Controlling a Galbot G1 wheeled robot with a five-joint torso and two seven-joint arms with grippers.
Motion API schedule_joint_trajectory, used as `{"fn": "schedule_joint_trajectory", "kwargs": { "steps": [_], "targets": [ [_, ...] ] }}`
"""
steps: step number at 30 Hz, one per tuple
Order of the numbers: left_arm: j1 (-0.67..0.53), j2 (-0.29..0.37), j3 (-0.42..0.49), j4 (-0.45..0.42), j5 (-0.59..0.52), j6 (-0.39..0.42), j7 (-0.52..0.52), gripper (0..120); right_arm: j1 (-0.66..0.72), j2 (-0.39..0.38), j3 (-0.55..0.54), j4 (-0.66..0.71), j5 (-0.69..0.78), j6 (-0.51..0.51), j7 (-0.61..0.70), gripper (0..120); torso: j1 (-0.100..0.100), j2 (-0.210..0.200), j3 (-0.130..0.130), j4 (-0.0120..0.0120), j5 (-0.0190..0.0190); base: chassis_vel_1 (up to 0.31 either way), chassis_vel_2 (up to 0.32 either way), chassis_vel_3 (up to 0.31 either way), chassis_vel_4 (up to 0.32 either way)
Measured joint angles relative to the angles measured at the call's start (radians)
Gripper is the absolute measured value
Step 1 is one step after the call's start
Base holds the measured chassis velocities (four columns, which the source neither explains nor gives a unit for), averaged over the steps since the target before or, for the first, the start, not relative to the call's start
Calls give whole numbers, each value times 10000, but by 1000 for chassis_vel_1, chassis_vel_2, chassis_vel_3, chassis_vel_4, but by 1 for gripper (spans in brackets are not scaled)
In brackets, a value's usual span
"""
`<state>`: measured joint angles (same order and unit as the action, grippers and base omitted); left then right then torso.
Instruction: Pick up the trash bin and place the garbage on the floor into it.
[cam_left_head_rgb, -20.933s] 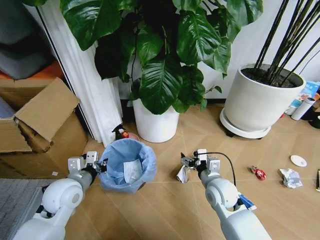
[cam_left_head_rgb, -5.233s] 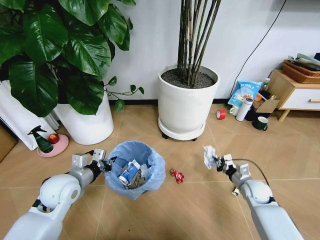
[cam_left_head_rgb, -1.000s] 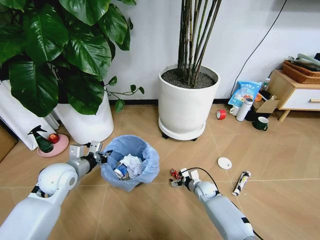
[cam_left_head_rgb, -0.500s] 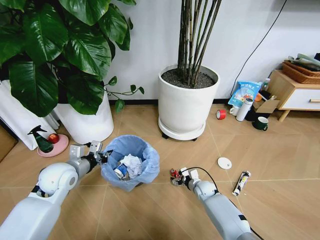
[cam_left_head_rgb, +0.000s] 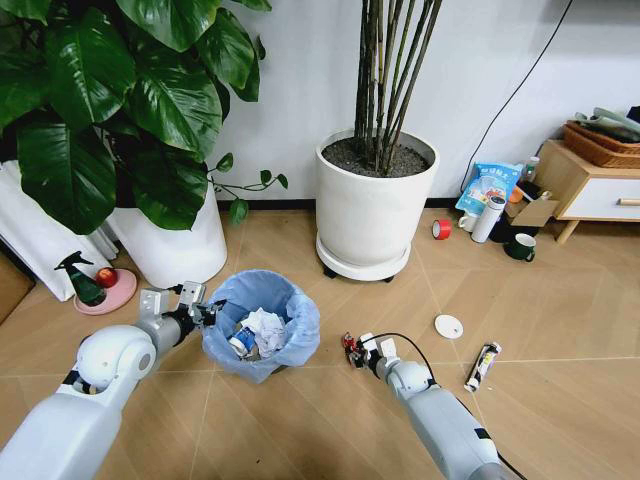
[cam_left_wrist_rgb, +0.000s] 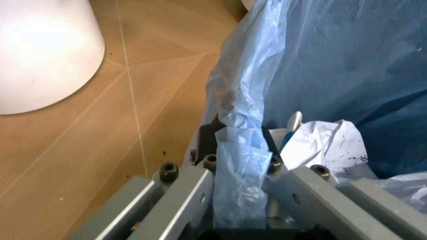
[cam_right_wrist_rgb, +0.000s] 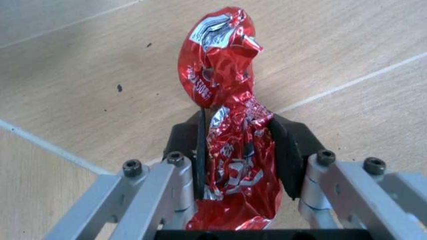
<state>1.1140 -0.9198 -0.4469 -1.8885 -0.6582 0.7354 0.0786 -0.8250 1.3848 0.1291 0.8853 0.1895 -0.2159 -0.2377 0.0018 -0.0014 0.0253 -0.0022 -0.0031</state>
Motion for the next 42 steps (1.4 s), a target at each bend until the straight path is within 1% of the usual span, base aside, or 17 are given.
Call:
{"fn": "schedule_joint_trajectory", "kwargs": {
  "steps": [5,7,8,11,12,15,16,18,22,26,27,31,33,36,37,40,42],
  "targets": [
    [40,-11,-2,-14,14,0,0,0,-145,-1,274,355,-153,52,34,26,1,-1,4,3,3,0,0,0,0],
    [53,-6,-31,-25,13,0,0,0,-267,-143,520,1041,-41,-8,106,20,1,-1,5,1,3,0,0,0,0],
    [53,-6,-31,-25,13,0,0,0,-267,-143,520,1041,-41,-8,106,20,1,-1,5,1,3,0,0,0,0],
    [52,-2,-49,-41,13,0,5,0,-408,-465,826,2257,584,-263,224,13,1,-1,4,0,3,0,0,0,0],
    [52,-2,-49,-41,13,0,5,0,-408,-465,826,2257,584,-263,224,13,1,-1,4,0,3,0,0,0,0],
    [56,-12,-48,-98,12,0,8,0,-489,-790,1057,3422,1365,-565,345,13,1,-1,3,0,3,0,0,0,0],
    [56,-12,-48,-98,12,0,8,0,-489,-790,1057,3422,1365,-565,345,13,1,-1,3,0,3,0,0,0,0],
    [77,-18,-38,-132,13,0,9,0,-540,-984,1095,4085,1714,-650,397,13,1,-1,2,-1,1,0,0,0,0],
    [100,-19,-17,-184,14,0,9,0,-558,-1128,1101,4725,1809,-613,429,13,1,-1,2,0,2,0,0,0,0],
    [156,-46,42,-209,54,0,1,0,-509,-1369,963,5838,2206,-630,540,12,1,-1,2,0,2,0,0,0,0],
    [156,-46,42,-209,54,0,1,0,-509,-1369,963,5838,2206,-630,540,12,1,-1,2,0,2,0,0,0,0],
    [145,-97,159,-196,116,0,0,0,-218,-1818,605,7262,3084,-959,715,12,1,-1,1,1,0,0,0,0,0],
    [116,-116,192,-195,107,0,-13,0,-133,-1968,465,7563,3259,-1020,738,12,1,-1,1,1,-2,0,0,0,0],
    [-14,-167,337,-142,100,0,-56,0,348,-2532,-358,8521,3921,-1239,886,12,1,-1,1,-2,-2,0,0,0,0],
    [-14,-167,337,-142,100,0,-56,0,348,-2532,-358,8521,3921,-1239,886,12,1,-1,1,-2,-2,0,0,0,0],
    [-182,-190,572,-89,100,0,-87,0,935,-2736,-1273,9110,4394,-1456,1104,12,1,-1,1,0,0,0,0,0,0],
    [-247,-213,636,-76,101,0,-103,0,1045,-2737,-1481,9213,4536,-1519,1192,12,1,-1,1,1,-1,0,0,0,0]
  ]
}}
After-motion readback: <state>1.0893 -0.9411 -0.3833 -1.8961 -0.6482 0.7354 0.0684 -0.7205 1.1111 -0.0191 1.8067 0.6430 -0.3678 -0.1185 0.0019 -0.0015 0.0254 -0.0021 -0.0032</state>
